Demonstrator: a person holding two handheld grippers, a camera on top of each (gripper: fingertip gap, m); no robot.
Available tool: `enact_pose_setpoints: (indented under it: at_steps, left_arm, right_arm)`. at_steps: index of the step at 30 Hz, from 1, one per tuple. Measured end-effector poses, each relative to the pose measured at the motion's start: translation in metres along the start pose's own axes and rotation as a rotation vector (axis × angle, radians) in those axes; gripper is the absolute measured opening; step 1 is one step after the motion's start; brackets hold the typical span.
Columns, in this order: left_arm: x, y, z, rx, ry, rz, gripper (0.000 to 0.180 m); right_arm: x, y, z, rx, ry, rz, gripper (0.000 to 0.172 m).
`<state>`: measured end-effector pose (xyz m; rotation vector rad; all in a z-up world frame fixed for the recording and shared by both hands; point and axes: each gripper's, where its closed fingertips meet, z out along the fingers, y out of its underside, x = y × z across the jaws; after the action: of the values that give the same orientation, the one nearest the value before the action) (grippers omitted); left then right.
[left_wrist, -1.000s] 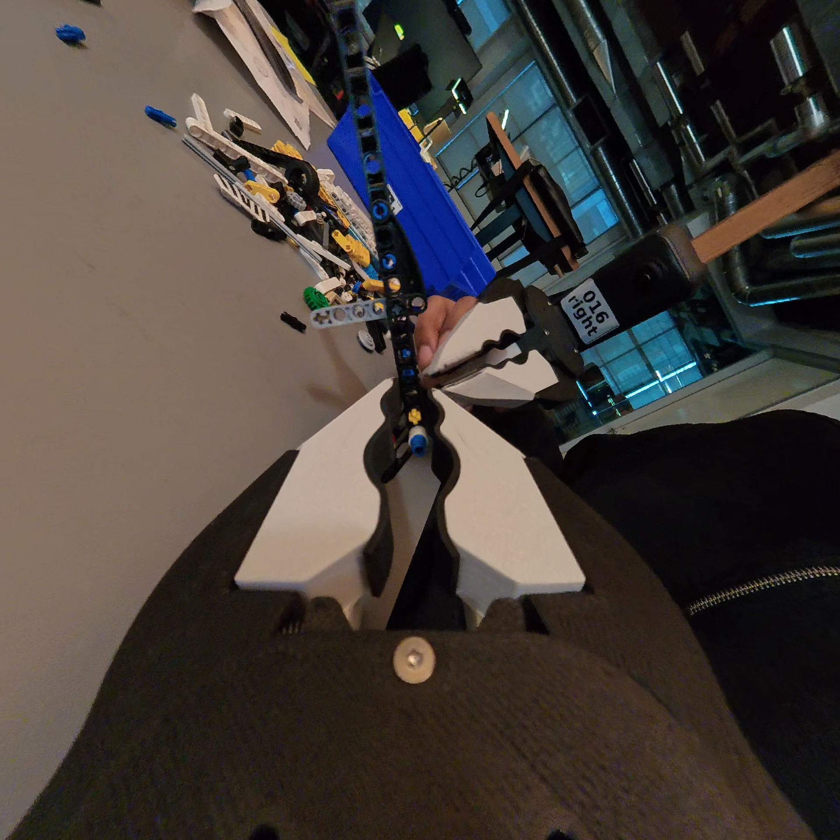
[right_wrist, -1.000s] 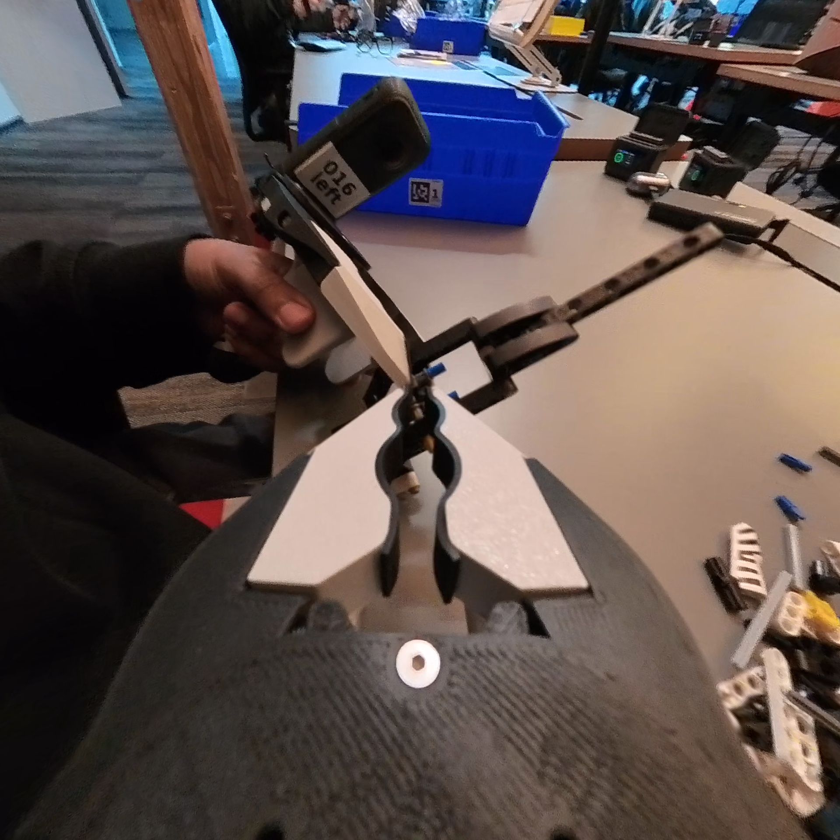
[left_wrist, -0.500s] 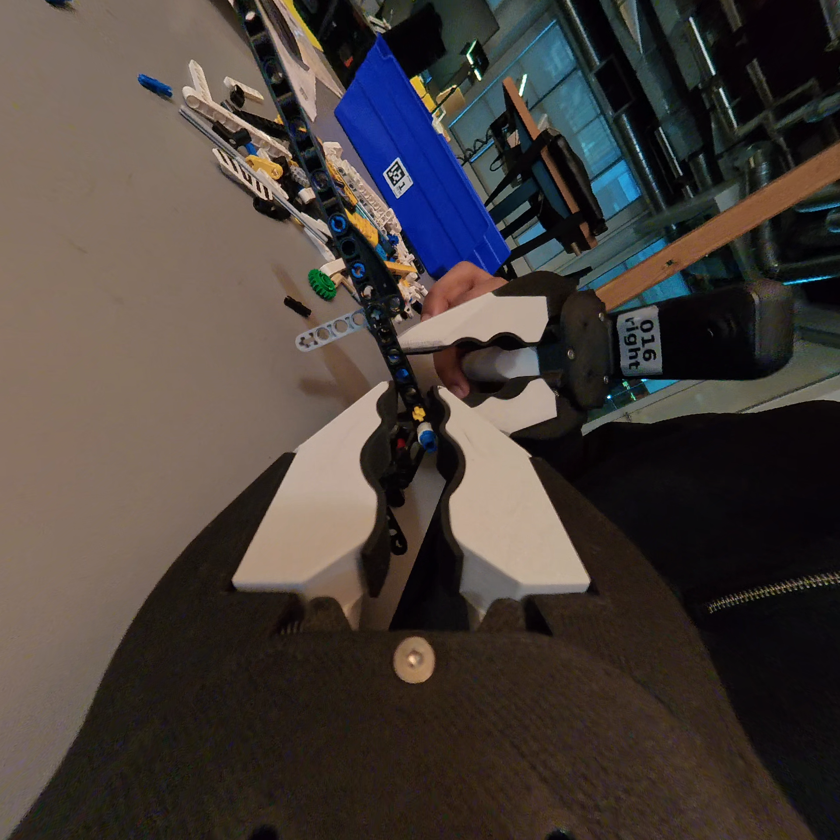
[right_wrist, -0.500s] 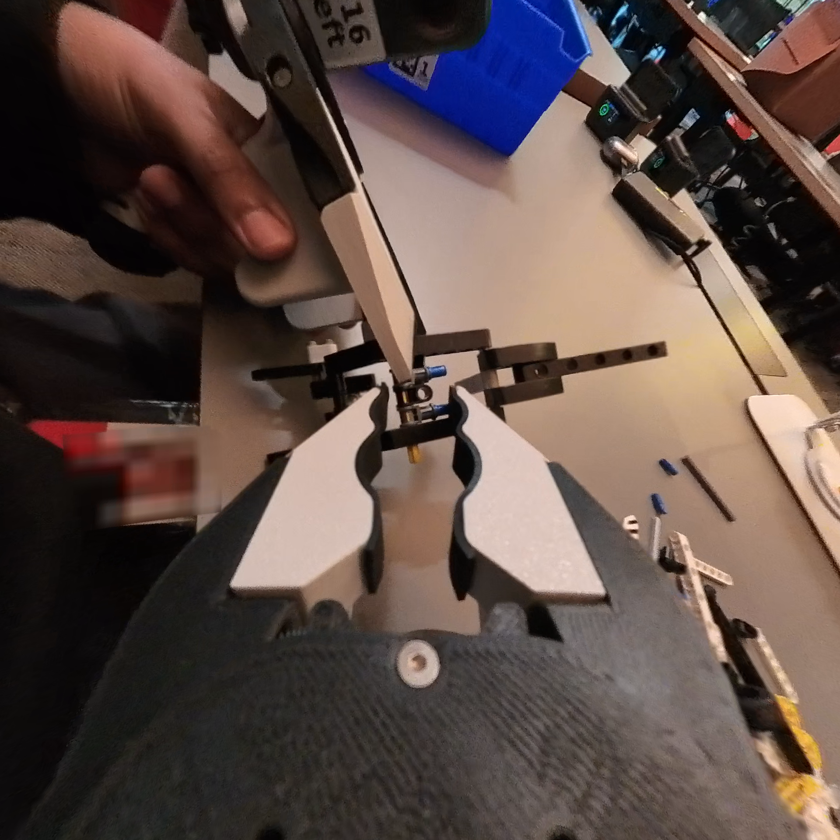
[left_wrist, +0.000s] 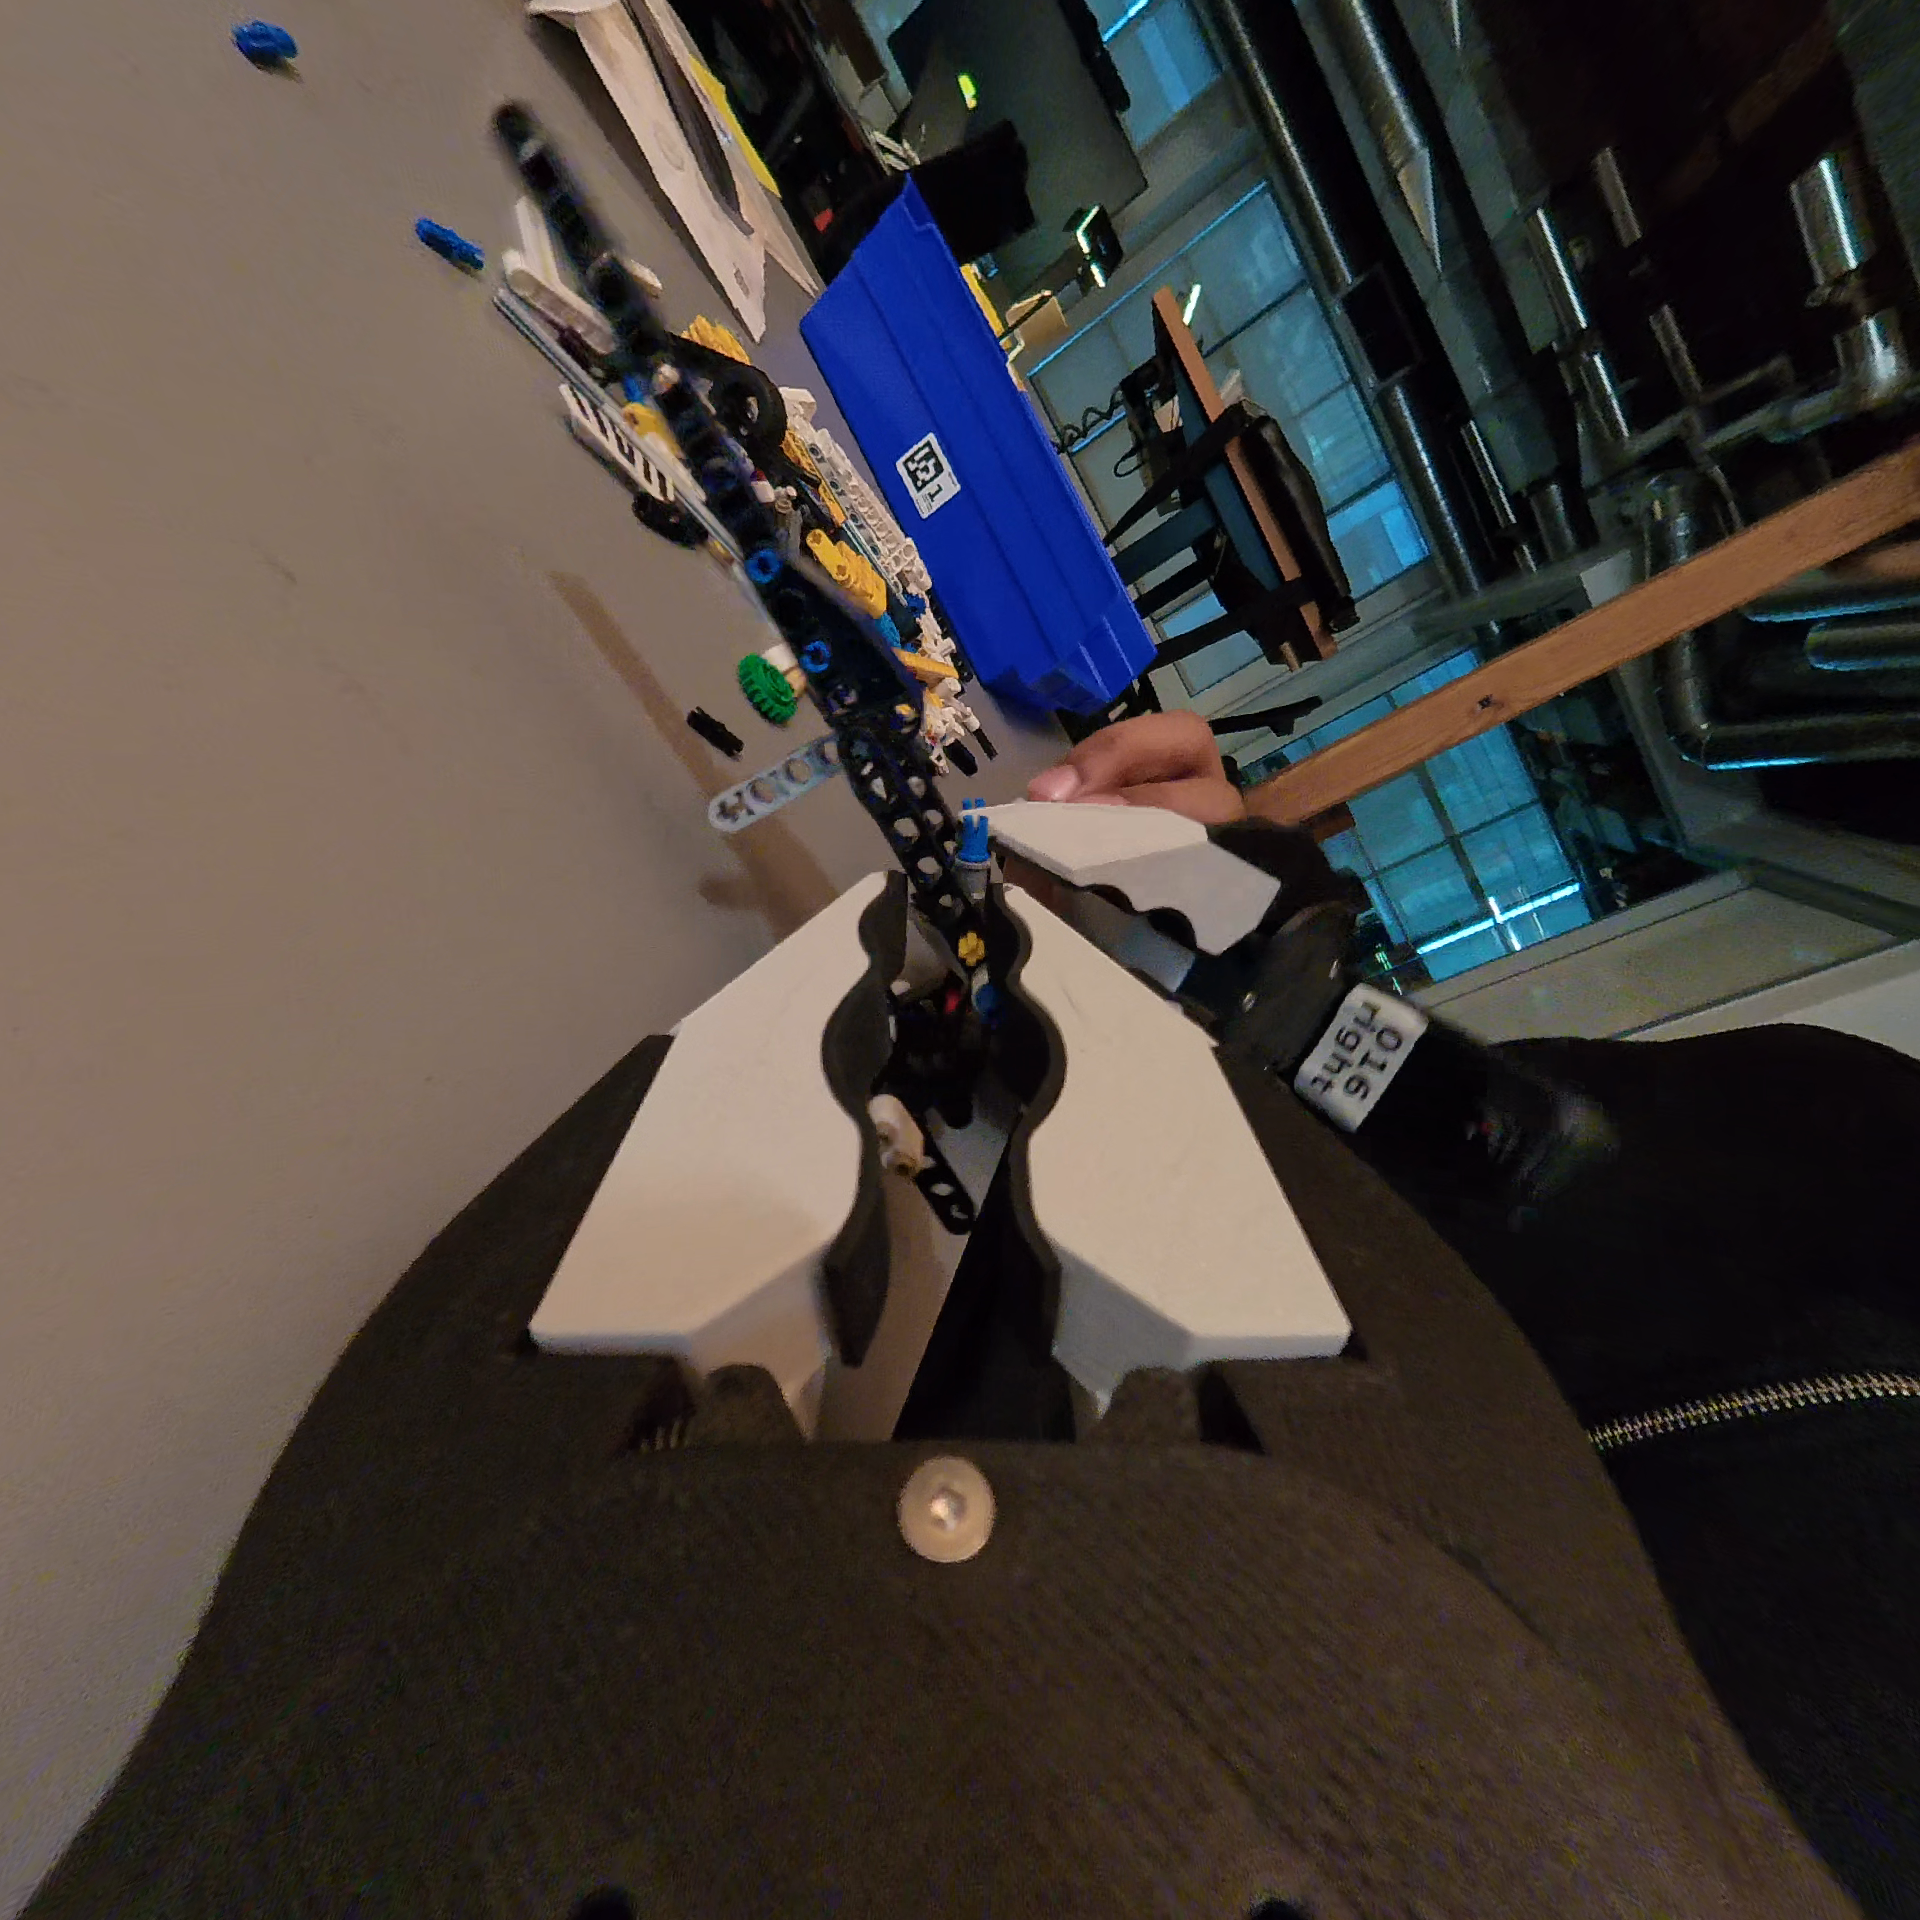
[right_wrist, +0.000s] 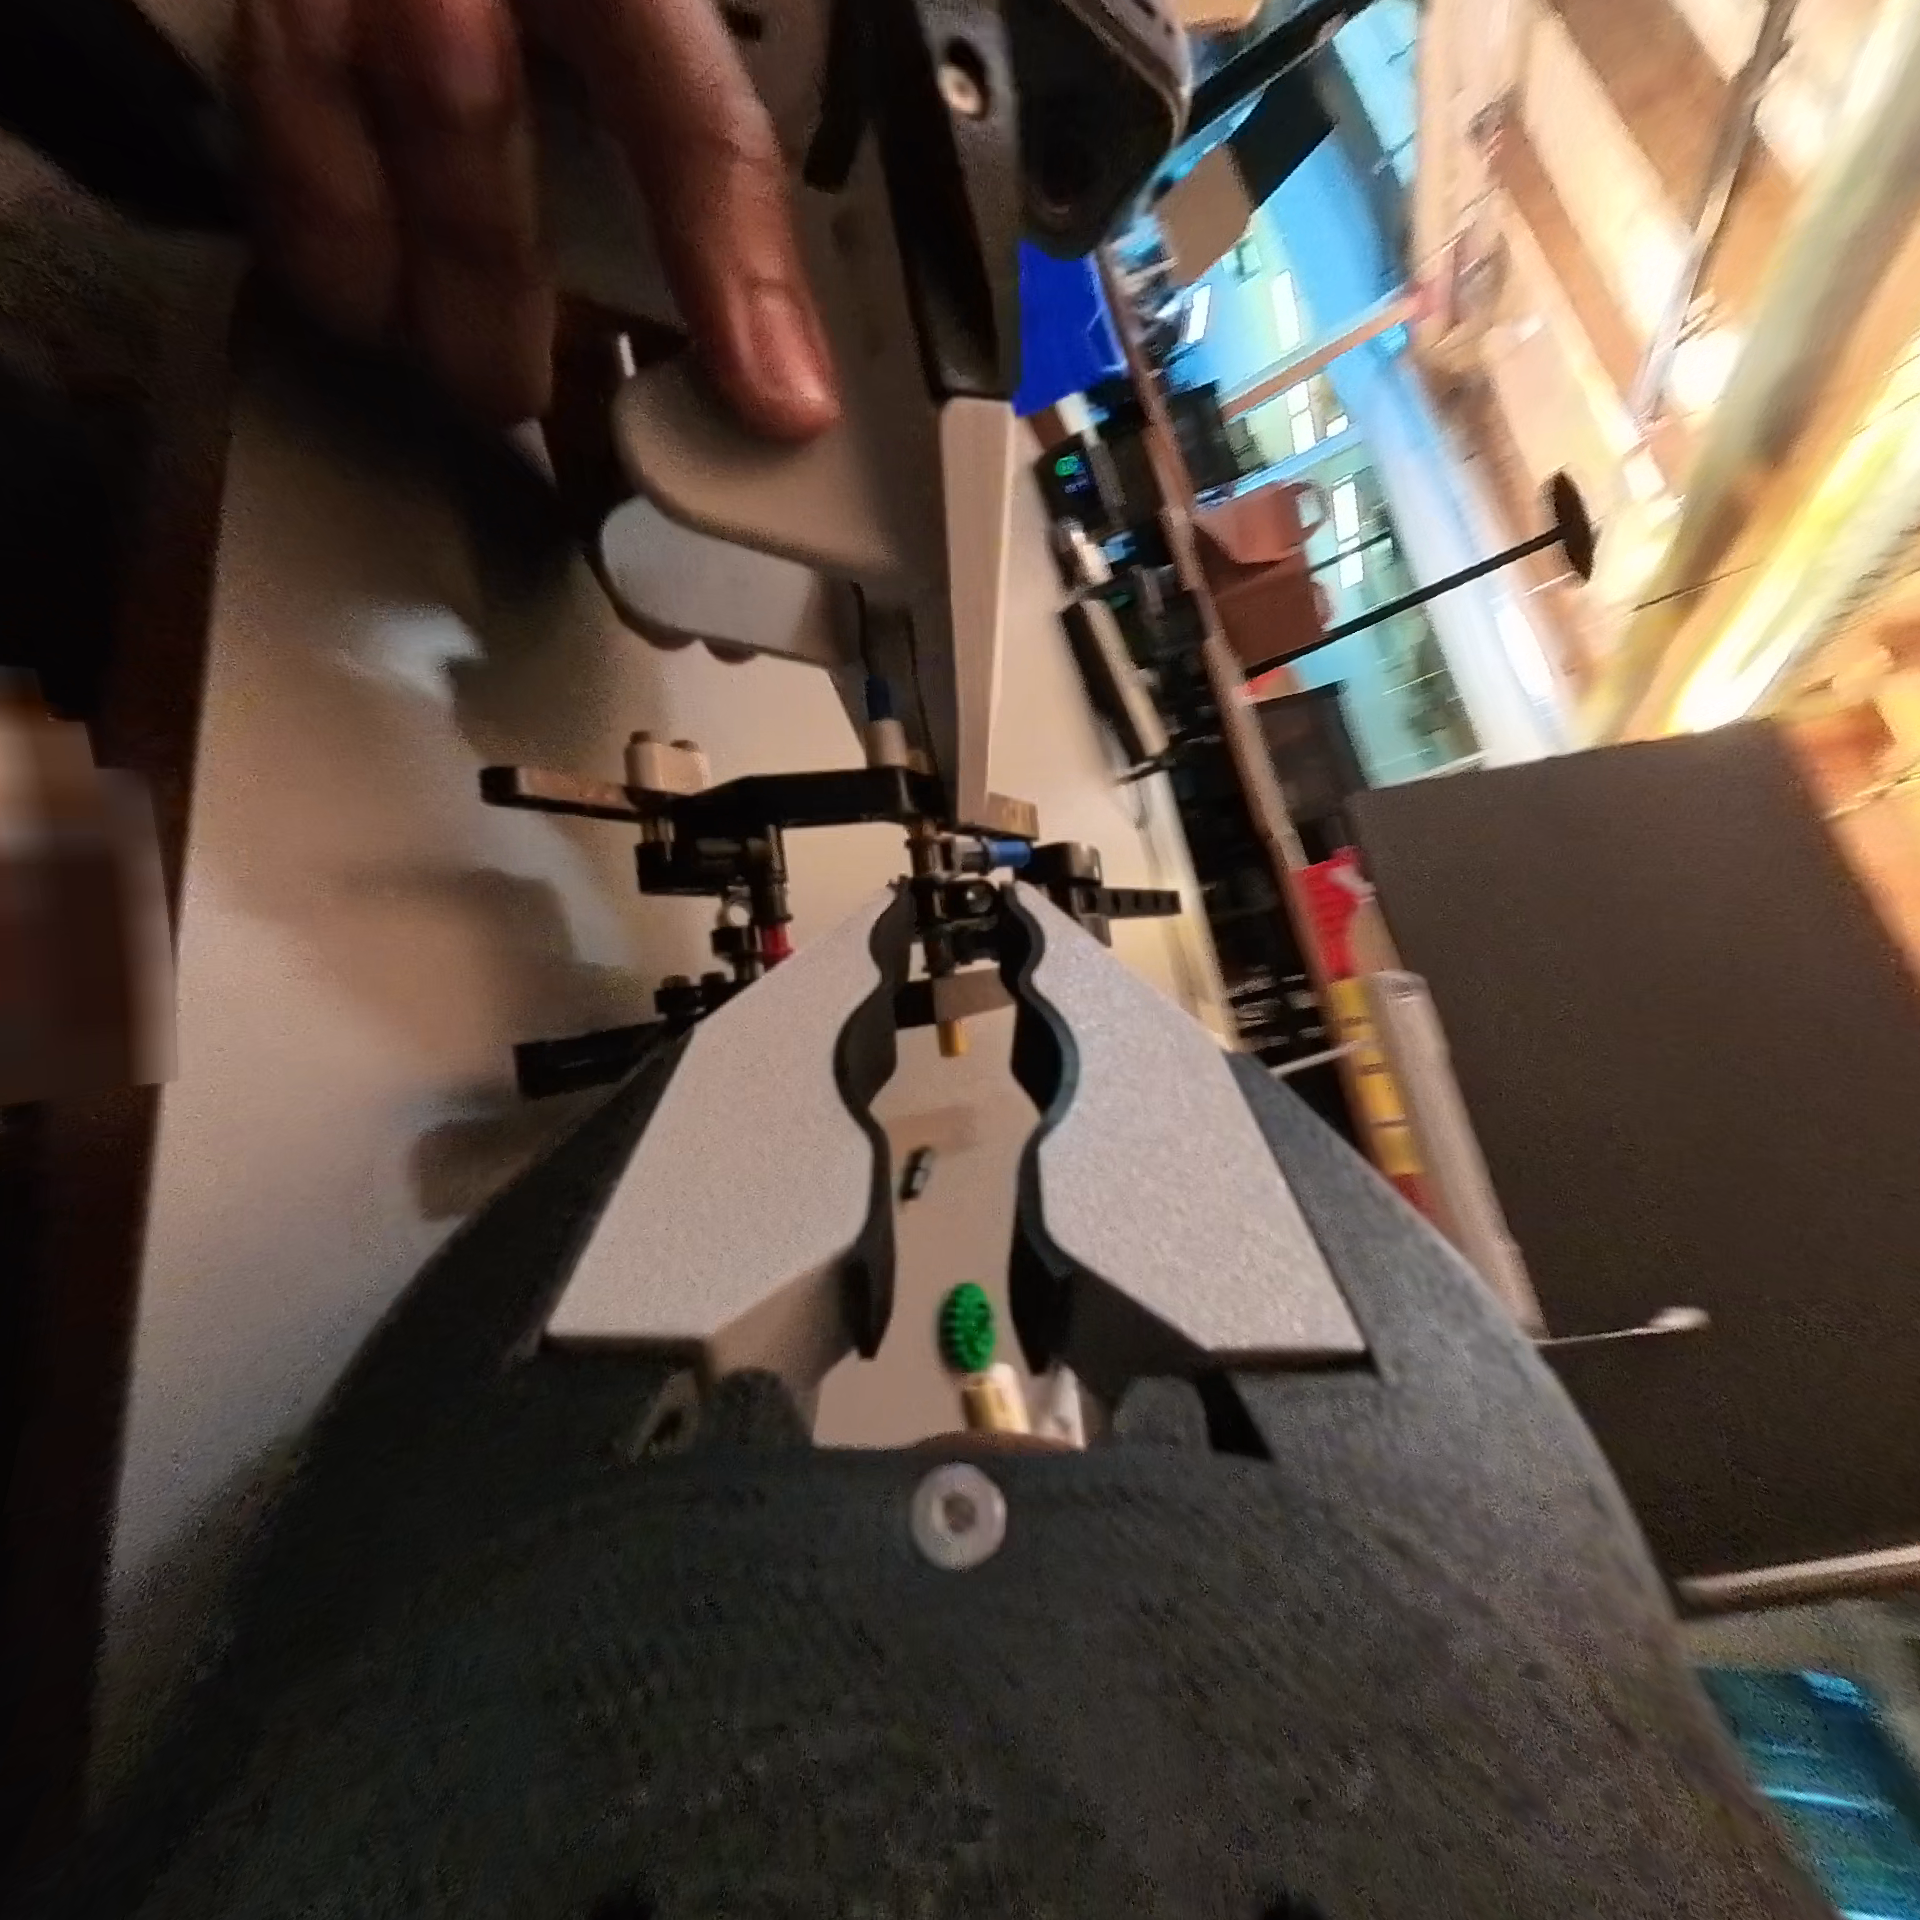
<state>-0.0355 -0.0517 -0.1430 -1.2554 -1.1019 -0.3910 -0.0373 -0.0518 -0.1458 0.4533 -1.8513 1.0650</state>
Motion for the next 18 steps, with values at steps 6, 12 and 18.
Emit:
enact_pose_setpoints:
  at_steps: [6,12,18]
  left_arm:
    - [-0.008,-0.021,-0.01,0.149,-0.068,0.022,0.021]
    - [0.017,-0.02,-0.007,0.128,-0.113,0.332,0.027]
    - [0.0,-0.003,0.006,0.004,-0.258,0.441,0.02]
  right_arm:
    - [-0.002,0.006,0.002,-0.025,0.091,-0.161,0.013]
    - [0.0,0.009,0.004,-0.032,0.107,-0.183,0.013]
    - [-0.005,0.008,0.008,-0.025,0.104,-0.215,0.014]
